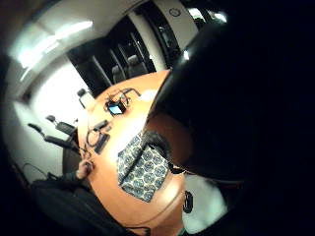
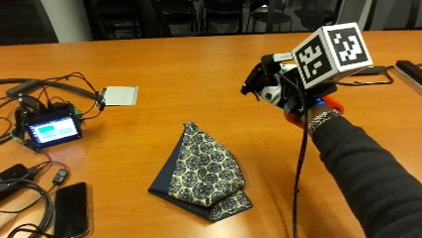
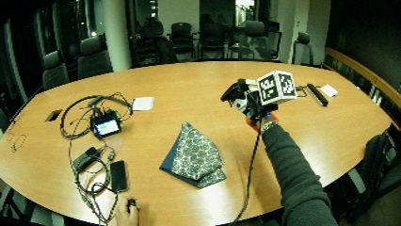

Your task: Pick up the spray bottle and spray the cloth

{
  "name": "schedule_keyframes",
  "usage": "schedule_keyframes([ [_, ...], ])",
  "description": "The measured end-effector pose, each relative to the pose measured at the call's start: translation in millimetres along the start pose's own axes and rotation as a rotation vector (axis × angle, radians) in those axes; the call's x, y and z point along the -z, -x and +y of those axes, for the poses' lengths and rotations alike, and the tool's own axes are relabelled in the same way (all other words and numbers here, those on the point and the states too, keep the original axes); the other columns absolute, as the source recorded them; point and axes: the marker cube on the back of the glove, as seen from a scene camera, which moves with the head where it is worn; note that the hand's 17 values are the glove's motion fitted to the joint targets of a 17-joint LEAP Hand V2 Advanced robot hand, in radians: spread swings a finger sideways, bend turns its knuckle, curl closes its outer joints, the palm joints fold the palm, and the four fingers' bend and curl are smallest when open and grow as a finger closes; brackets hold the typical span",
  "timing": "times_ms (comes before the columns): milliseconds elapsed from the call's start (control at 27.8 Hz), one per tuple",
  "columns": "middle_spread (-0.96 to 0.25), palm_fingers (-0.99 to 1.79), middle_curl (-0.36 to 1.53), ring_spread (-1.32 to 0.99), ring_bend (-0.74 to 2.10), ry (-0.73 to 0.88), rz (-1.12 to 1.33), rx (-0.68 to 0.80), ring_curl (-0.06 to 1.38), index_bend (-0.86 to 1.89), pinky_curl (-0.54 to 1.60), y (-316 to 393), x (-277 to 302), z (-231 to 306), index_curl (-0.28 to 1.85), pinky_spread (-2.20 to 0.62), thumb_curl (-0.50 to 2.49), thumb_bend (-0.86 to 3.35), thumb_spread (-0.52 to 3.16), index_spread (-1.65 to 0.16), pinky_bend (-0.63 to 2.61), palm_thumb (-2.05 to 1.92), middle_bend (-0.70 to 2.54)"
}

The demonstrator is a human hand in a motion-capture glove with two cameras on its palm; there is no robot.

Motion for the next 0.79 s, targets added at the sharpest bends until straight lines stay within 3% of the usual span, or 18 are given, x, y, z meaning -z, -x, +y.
schedule_keyframes([
  [216, -0.24, 1.4, 0.52, -0.23, 0.66, 0.062, 0.106, 0.162, 0.47, 0.23, 0.43, 20, 4, -11, 0.55, -0.35, 0.71, -0.03, 0.39, -0.31, 0.52, 0.91, 0.56],
  [540, -0.23, 1.4, 0.52, -0.23, 0.66, 0.126, 0.159, 0.262, 0.47, 0.24, 0.43, 39, 4, -20, 0.56, -0.35, 0.73, -0.03, 0.38, -0.31, 0.52, 0.91, 0.57],
  [791, -0.23, 1.39, 0.52, -0.24, 0.66, 0.188, 0.237, 0.367, 0.47, 0.24, 0.43, 51, -16, 1, 0.57, -0.35, 0.74, -0.03, 0.37, -0.31, 0.52, 0.91, 0.57],
])
